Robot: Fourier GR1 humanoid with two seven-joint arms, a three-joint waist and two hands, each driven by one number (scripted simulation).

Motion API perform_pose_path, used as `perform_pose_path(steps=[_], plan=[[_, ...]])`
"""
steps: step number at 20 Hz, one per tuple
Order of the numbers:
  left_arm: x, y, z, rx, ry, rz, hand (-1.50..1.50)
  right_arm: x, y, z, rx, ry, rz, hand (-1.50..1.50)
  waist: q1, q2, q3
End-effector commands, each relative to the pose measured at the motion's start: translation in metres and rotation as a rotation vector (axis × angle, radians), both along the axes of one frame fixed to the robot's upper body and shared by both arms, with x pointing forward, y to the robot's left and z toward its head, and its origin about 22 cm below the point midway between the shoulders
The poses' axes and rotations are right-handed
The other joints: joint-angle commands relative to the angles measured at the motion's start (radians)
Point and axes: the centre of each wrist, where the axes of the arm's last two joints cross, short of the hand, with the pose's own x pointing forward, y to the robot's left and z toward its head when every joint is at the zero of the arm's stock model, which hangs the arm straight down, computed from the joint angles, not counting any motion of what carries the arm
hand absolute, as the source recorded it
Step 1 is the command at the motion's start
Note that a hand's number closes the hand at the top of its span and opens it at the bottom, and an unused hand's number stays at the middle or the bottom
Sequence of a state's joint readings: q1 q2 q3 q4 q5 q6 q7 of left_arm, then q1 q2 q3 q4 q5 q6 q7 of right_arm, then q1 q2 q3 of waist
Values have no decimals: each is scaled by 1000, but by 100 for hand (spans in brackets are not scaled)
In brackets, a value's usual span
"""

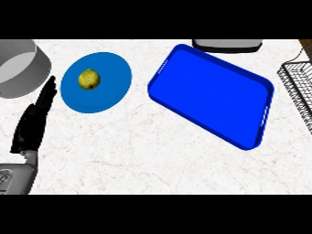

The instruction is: Pick the sweet potato from the tray and place it in the tiered basket

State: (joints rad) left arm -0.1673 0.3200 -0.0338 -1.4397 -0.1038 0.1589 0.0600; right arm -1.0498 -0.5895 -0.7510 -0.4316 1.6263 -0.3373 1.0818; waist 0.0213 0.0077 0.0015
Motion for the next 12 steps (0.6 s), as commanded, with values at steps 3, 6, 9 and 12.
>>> perform_pose_path(steps=[3,6,9,12], plan=[[0,7,-6,-1,13,-4,0,4,14,17,-82,-280,-130,-150,2,1,-2],[-6,1,-2,0,7,2,0,1,16,10,-165,-320,-132,-150,1,-4,-2],[-4,13,0,10,3,-2,0,-1,17,36,-239,-353,-140,-150,-11,-7,-3],[-6,5,2,12,8,35,0,-7,22,56,-251,-367,-209,-150,-30,-18,-4]])
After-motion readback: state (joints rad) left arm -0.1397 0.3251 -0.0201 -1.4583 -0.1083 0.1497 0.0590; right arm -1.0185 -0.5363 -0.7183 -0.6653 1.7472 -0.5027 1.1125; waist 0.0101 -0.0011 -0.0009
